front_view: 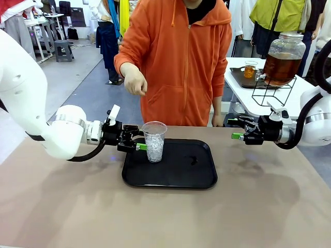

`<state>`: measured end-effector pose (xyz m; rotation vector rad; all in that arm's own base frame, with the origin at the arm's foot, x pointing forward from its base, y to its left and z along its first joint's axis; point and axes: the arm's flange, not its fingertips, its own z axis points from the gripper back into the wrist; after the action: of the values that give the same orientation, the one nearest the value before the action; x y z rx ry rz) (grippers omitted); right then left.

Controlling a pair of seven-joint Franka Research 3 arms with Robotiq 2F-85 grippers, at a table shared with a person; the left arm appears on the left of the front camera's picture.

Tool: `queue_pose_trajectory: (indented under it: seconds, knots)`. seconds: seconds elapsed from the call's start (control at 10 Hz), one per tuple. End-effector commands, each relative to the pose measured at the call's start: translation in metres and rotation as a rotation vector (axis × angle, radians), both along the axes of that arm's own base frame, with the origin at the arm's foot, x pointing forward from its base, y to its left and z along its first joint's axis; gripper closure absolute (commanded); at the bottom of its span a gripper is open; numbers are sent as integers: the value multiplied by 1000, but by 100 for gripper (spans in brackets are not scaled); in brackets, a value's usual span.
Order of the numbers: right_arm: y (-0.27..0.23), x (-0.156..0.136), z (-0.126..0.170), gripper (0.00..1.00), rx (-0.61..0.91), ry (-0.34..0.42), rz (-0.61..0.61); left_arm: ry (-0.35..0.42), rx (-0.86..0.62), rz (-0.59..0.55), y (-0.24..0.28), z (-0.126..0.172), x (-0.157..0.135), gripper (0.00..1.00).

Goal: Pour the drink into the iced cup.
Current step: Pick up the iced cup indicated by the human and present it to them.

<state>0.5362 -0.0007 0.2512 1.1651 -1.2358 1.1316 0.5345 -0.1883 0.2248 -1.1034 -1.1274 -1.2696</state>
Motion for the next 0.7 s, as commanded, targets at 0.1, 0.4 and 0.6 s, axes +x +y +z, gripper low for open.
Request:
queue_pose_trajectory:
  seconds: [0.1, 0.4, 0.6]
  knots:
    - [1, 1, 3, 0, 4, -5, -3, 19, 3, -29, -10, -1, 4, 0]
    - [1, 1, 3, 0, 4, -5, -3, 28, 4, -43, -23, -1, 3, 0]
    - [1, 1, 3, 0, 4, -5, -3, 36, 4, -25, -30, -3, 4, 0]
